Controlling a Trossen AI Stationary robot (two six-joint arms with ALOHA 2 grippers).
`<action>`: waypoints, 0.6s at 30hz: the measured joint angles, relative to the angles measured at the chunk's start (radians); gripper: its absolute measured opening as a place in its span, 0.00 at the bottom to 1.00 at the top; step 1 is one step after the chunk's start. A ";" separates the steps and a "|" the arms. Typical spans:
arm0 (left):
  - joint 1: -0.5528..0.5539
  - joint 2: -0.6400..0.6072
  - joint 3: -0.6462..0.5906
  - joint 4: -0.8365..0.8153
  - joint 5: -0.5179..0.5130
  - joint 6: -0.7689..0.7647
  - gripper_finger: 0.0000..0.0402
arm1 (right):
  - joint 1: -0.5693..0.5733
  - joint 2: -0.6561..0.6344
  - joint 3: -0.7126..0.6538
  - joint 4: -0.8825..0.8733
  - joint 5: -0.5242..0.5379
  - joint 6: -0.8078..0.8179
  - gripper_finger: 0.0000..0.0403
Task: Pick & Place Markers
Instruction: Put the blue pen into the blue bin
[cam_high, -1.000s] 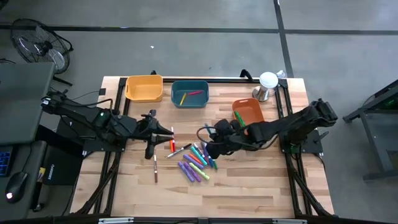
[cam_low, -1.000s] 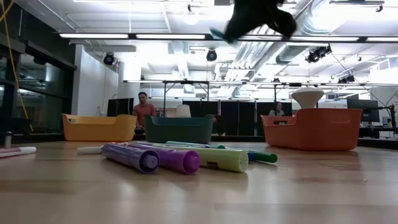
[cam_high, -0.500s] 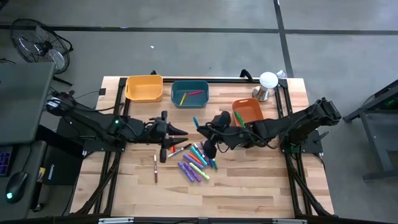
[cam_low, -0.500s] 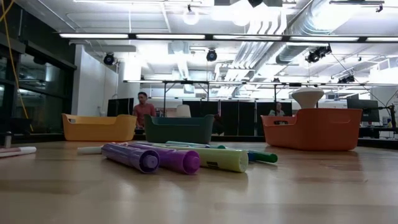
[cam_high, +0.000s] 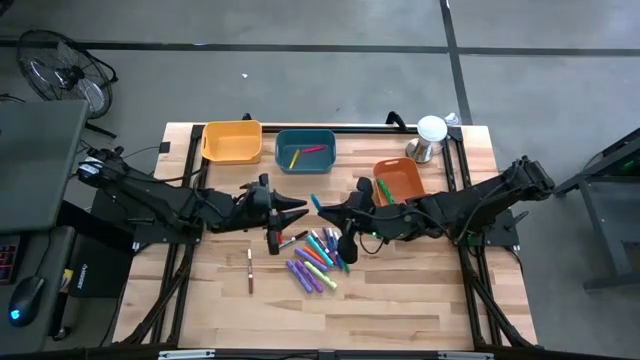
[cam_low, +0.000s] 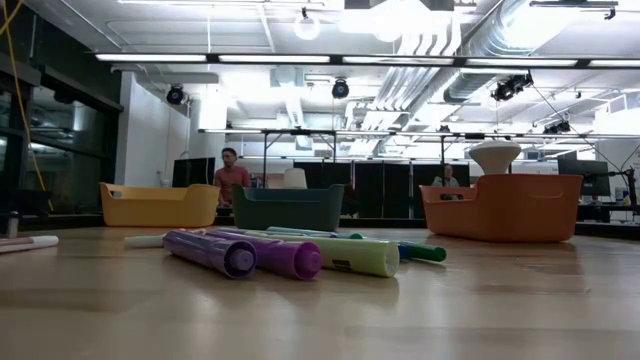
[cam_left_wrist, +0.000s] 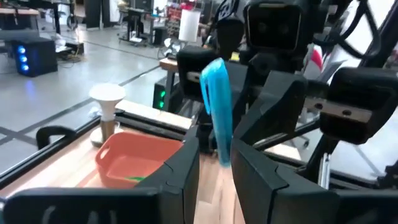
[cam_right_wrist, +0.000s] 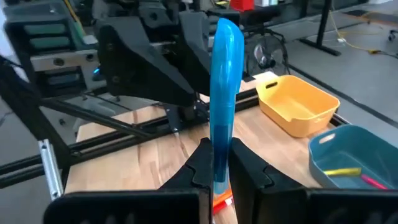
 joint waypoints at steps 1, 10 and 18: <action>0.000 0.000 0.000 0.011 0.004 0.000 0.22 | 0.000 -0.003 0.000 0.000 -0.010 -0.005 0.05; 0.025 0.017 0.000 0.072 0.094 -0.013 0.22 | -0.019 -0.005 0.000 0.021 -0.069 -0.070 0.05; 0.027 0.050 -0.001 0.110 0.120 -0.030 0.22 | -0.031 -0.005 0.000 0.065 -0.123 -0.104 0.05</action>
